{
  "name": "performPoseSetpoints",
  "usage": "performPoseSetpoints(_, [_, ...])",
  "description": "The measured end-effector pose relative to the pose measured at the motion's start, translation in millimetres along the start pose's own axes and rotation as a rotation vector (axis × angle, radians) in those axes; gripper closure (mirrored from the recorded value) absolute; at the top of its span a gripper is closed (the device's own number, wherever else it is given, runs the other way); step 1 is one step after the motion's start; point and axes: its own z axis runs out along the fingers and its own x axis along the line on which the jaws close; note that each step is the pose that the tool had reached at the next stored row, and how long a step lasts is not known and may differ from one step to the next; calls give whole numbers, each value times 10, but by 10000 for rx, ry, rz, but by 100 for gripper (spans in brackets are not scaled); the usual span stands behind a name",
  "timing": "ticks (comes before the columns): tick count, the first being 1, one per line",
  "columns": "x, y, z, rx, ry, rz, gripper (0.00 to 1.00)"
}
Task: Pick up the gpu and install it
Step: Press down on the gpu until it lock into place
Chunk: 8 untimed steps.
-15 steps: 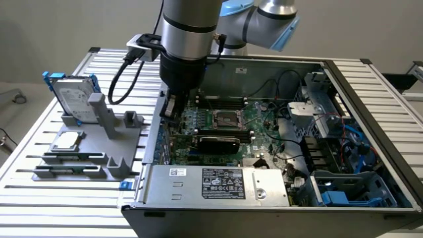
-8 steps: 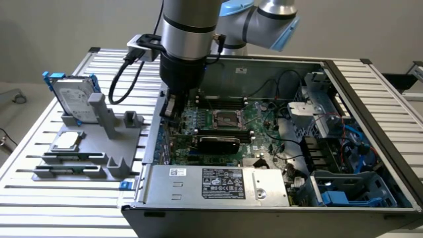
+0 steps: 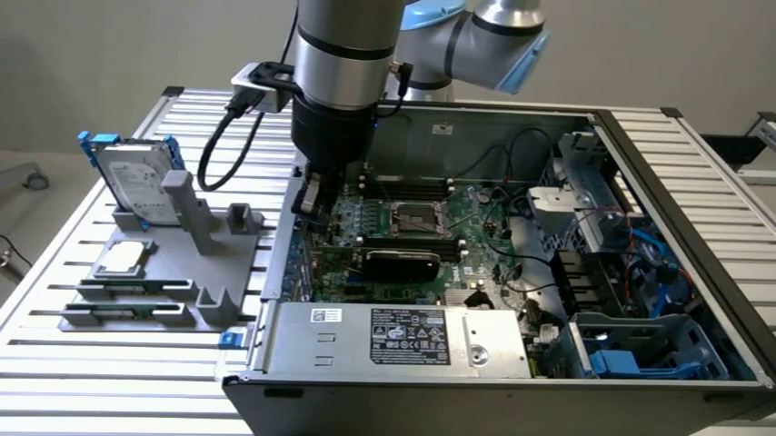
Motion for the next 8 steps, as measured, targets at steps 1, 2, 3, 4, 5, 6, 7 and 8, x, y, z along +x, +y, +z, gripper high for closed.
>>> performPoseSetpoints(1, [0, 1, -3, -5, 1, 1, 89])
performPoseSetpoints(2, [0, 2, -9, -13, 6, 2, 89])
performPoseSetpoints(3, [1, 3, -15, -23, 12, 2, 89])
performPoseSetpoints(4, [1, 3, -21, -35, 15, 1, 89])
performPoseSetpoints(5, [1, 4, -22, -41, 17, 1, 89])
performPoseSetpoints(6, [2, 4, -23, -43, 20, 1, 89])
performPoseSetpoints(7, [2, 4, -23, -43, 26, 3, 89])
performPoseSetpoints(8, [2, 3, -23, -41, 31, 3, 89])
